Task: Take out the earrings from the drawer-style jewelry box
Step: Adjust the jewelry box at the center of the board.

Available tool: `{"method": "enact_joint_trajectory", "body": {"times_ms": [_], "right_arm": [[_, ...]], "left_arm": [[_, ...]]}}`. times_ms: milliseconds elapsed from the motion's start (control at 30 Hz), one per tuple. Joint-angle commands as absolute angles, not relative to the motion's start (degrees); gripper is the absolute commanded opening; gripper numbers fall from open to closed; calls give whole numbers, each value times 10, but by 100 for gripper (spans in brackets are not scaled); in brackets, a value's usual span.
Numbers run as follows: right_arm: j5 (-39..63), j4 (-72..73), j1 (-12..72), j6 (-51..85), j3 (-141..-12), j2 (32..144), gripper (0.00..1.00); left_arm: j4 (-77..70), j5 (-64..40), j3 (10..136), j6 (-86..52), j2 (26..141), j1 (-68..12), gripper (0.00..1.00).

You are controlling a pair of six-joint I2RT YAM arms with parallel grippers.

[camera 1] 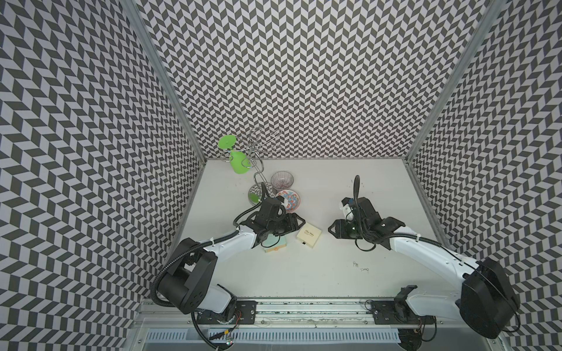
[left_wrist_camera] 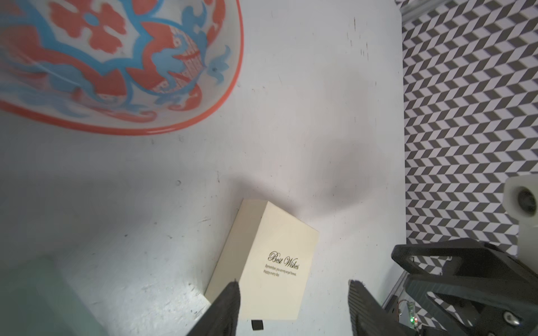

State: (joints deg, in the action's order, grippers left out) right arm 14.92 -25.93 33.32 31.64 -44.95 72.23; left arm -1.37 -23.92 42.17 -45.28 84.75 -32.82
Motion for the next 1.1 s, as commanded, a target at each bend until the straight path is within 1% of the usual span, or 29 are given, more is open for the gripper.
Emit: {"method": "enact_joint_trajectory", "body": {"times_ms": [0, 300, 467, 567, 700, 833, 933, 1067], "right_arm": [[169, -278, 340, 330, -438, 698, 43], [199, -292, 356, 324, -420, 705, 45], [201, -292, 367, 322, -414, 707, 46], [195, -294, 372, 320, -414, 705, 46], [195, -289, 378, 322, -405, 703, 46], [198, -279, 387, 328, -397, 703, 46], [200, -275, 397, 332, -398, 700, 46], [207, -270, 407, 332, -400, 692, 51]], "left_arm": [[-4, -230, 435, -427, 867, -349, 62], [6, -191, 445, -422, 891, -368, 62], [0, -190, 441, -438, 895, -385, 61], [24, -153, 444, -446, 864, -389, 61], [37, -96, 440, -450, 809, -389, 65], [49, -75, 439, -433, 823, -387, 66], [32, -104, 432, -426, 864, -377, 65], [0, -139, 434, -410, 899, -377, 65]]}}
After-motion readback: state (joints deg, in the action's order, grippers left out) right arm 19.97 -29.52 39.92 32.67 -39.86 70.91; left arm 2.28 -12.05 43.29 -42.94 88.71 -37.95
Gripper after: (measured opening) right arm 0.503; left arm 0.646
